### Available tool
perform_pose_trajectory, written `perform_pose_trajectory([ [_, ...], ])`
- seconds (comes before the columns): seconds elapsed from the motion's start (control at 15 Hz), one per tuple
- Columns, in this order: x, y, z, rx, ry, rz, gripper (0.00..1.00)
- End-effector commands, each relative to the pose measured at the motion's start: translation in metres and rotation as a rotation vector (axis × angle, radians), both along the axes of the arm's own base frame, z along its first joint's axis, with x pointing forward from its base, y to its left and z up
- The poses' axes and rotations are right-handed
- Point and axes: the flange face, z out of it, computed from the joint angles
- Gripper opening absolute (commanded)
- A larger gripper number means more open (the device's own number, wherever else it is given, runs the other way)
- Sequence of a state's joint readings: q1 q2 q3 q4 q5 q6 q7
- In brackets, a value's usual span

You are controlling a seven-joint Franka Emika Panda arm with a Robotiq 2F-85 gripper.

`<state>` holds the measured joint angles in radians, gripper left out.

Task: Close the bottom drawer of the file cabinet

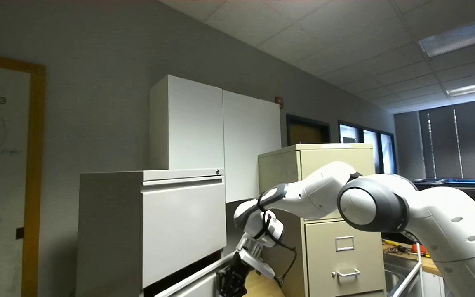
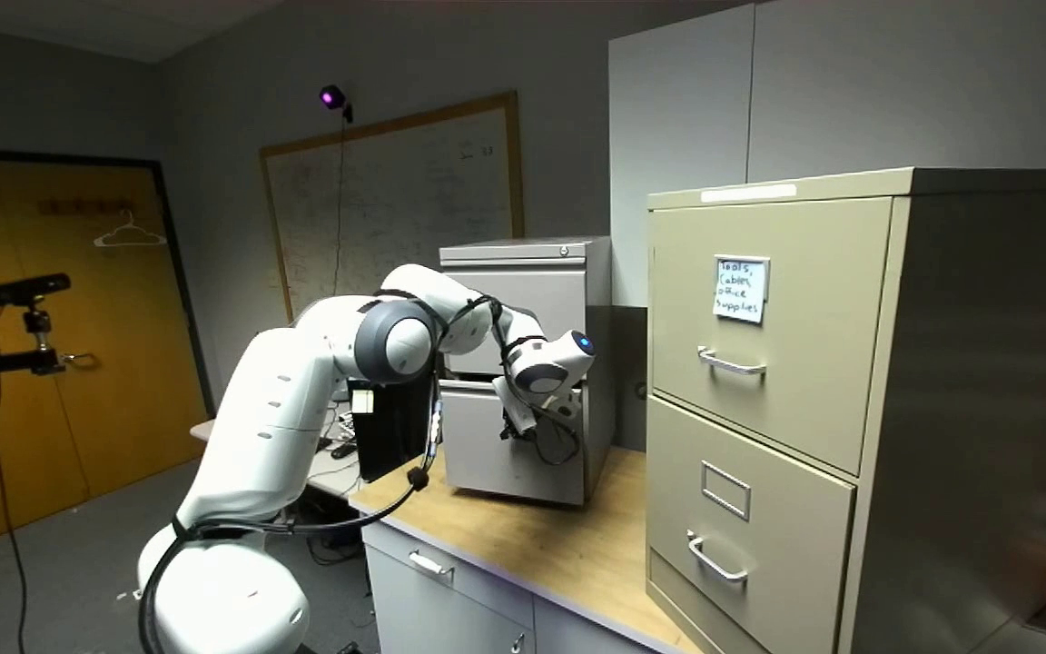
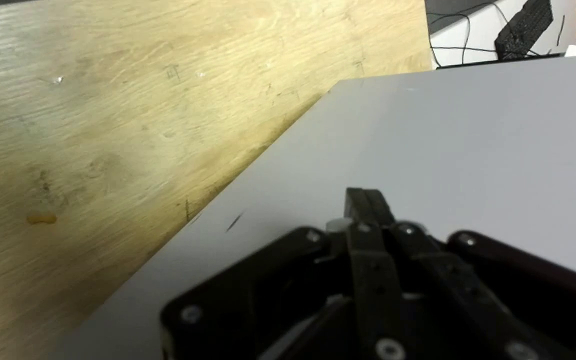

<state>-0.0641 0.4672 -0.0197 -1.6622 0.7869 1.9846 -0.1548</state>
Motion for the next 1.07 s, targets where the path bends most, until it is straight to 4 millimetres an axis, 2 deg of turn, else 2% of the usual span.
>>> perform_pose_trajectory([
  [0.0, 0.023, 0.006, 0.012, 0.000, -0.065, -0.042, 0.00],
  [0.33, 0.044, 0.013, 0.033, -0.014, -0.145, -0.054, 0.00],
  [0.73, 0.071, 0.020, 0.068, 0.014, -0.229, -0.065, 0.00],
  [1.0, 0.084, 0.015, 0.077, 0.018, -0.258, -0.075, 0.00],
])
